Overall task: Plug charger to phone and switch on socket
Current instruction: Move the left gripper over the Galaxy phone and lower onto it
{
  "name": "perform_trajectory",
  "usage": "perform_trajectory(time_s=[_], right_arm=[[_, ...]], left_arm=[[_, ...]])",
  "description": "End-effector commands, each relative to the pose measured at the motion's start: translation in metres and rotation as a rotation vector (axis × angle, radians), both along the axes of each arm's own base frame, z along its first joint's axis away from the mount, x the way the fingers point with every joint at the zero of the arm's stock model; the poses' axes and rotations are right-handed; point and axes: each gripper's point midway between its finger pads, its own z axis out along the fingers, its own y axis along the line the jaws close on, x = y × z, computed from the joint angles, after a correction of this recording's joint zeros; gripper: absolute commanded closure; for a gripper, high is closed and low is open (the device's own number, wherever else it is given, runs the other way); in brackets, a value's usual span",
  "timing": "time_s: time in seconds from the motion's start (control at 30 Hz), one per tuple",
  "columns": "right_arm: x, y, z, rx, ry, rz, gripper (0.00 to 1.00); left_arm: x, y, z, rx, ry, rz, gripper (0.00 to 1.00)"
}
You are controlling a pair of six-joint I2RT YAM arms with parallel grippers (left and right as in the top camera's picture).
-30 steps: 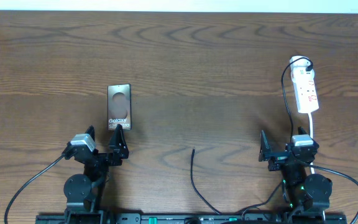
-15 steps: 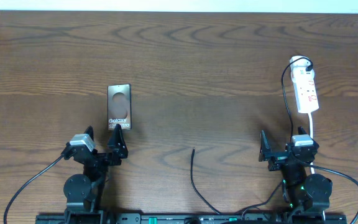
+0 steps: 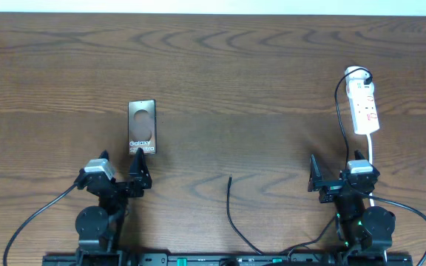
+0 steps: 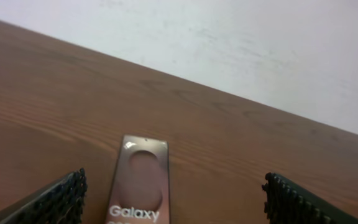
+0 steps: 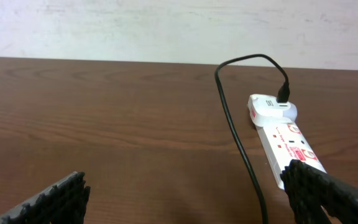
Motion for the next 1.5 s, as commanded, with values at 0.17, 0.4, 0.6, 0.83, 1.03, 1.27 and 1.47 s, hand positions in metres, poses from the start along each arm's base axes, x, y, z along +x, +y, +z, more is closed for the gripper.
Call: perform_trajectory(time_s=[0.17, 0.4, 0.6, 0.83, 1.03, 1.27, 1.47], right_arm=[[0.000, 0.001, -0.002, -0.016, -0.003, 0.007, 0.01], [0.000, 0.001, -0.002, -0.016, -0.003, 0.007, 0.01], [0.000, 0.001, -0.002, -0.016, -0.003, 0.007, 0.01], [0.000, 0.001, -0.002, -0.016, -0.003, 0.007, 0.01], [0.000, 0.001, -0.002, -0.016, -0.002, 0.007, 0.01], [0.000, 0.001, -0.002, -0.016, -0.003, 0.007, 0.01], [0.000, 0.001, -0.002, -0.016, -0.003, 0.007, 0.01]], left_arm=[[0.037, 0.010, 0.132, 0.175, 0.045, 0.041, 0.11], [0.141, 0.008, 0.159, 0.190, 0.418, 0.009, 0.11], [0.187, 0.007, 0.116, 0.199, 0.699, -0.018, 0.11], [0.189, 0.007, 0.020, 0.208, 1.003, -0.048, 0.37], [0.185, 0.007, -0.039, 0.212, 1.173, -0.067, 0.04], [0.184, 0.007, -0.073, 0.213, 1.256, -0.075, 0.03], [0.174, 0.007, -0.084, 0.213, 1.314, -0.081, 0.02]])
